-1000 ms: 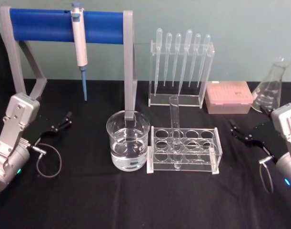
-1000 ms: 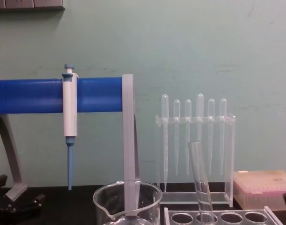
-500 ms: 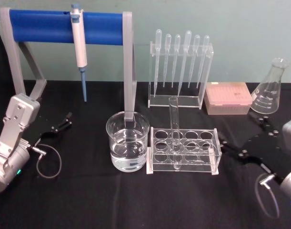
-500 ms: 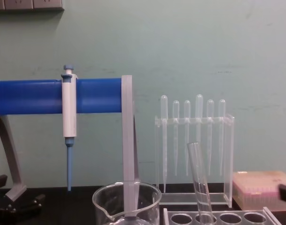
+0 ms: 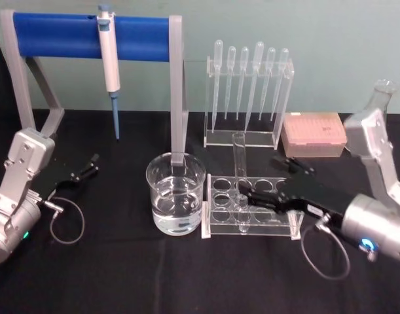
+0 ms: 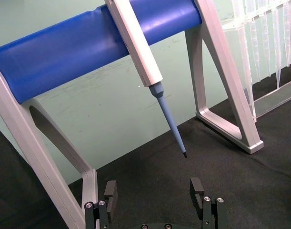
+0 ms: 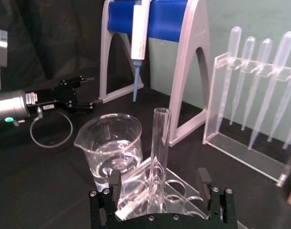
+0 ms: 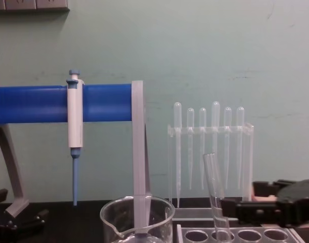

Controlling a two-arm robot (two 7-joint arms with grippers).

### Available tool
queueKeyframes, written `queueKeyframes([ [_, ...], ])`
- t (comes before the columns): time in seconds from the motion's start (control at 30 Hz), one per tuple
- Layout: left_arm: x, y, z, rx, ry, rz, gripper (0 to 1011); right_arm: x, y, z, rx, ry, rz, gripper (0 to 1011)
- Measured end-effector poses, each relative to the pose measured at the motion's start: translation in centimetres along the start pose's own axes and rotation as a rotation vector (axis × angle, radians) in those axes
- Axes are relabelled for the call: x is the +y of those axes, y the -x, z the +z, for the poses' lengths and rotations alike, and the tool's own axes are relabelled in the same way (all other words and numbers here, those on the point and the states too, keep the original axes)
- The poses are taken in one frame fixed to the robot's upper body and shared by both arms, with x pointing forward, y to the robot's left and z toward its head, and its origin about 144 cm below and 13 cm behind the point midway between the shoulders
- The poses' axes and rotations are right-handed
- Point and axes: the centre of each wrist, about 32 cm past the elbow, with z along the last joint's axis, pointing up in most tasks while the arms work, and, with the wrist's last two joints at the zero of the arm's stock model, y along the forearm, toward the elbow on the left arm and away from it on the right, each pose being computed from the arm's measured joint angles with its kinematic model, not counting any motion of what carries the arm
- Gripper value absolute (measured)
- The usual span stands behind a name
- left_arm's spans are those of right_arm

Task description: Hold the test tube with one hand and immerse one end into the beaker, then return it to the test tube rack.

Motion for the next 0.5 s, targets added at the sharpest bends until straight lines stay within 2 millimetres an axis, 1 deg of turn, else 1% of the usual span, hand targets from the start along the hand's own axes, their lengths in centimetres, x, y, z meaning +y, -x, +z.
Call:
queueKeyframes([
  [0.2, 0.0, 0.0, 0.0, 0.000, 0.000, 0.000, 1000, 2.3, -1.5, 1.0, 0.049, 0.038, 0.038, 1002],
  [0.5, 0.0, 0.0, 0.0, 0.000, 0.000, 0.000, 1000, 4.2, -2.7, 2.1, 0.079, 0.057, 0.061, 1002],
])
